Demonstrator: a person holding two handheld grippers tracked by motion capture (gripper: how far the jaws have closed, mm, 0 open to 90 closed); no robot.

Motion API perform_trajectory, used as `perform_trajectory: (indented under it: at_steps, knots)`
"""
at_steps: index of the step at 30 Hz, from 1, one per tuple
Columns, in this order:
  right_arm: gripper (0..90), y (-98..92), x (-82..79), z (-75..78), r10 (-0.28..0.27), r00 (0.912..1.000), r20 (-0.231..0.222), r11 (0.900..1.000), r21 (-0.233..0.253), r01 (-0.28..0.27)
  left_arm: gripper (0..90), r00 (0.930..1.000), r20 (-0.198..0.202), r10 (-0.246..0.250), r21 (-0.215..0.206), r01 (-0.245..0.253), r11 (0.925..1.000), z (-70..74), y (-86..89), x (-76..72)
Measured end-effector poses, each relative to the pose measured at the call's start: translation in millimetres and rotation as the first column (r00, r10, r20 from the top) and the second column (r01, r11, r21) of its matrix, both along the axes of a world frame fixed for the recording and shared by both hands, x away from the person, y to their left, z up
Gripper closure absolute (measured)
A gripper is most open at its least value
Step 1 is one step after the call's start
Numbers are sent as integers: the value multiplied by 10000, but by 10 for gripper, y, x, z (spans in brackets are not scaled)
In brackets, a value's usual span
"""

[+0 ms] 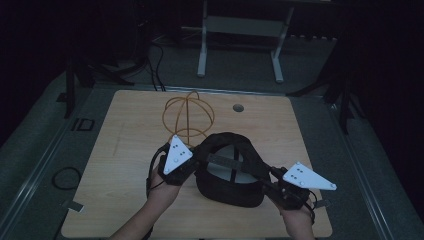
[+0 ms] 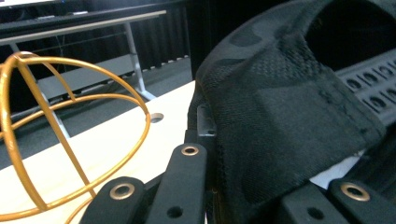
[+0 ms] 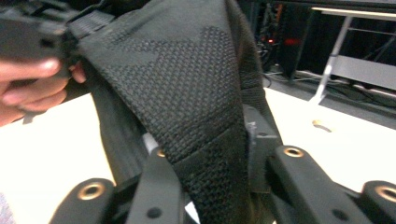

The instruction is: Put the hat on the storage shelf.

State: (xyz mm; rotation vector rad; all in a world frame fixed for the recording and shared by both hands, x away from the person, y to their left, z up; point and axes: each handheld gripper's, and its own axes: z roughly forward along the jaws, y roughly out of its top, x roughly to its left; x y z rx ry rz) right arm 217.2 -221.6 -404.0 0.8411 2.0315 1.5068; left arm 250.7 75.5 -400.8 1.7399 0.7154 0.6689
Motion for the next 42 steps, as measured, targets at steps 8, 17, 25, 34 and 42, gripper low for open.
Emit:
perform_trajectory:
  at_steps: [8, 17, 25, 34, 42]
  knots:
    - [493, -14, -147, -55, 1015, 9944, -299, 9933, -525, -1030, 887, 9997, 147, -207, 173, 204, 9996, 72, 17, -27]
    - [394, -60, -260, -116, 1773, 9821, -633, 9799, -811, -1821, 886, 9983, 447, -383, 333, 368, 9988, 147, 35, -89]
    - [402, -265, -307, -63, 2013, 9785, -445, 9769, -645, -2039, 885, 9923, 479, -1143, 746, 1106, 9911, 168, 110, -104]
    - [472, -378, -164, 70, 1923, 9813, 109, 9762, -1046, -1901, 884, 9478, 316, -3173, 1069, 3125, 9439, 182, 326, -70]
    - [481, -141, -143, 122, 3165, 9478, 387, 9397, -1493, -3077, 883, 8779, 851, -4712, 777, 4656, 8816, 236, 433, -104]
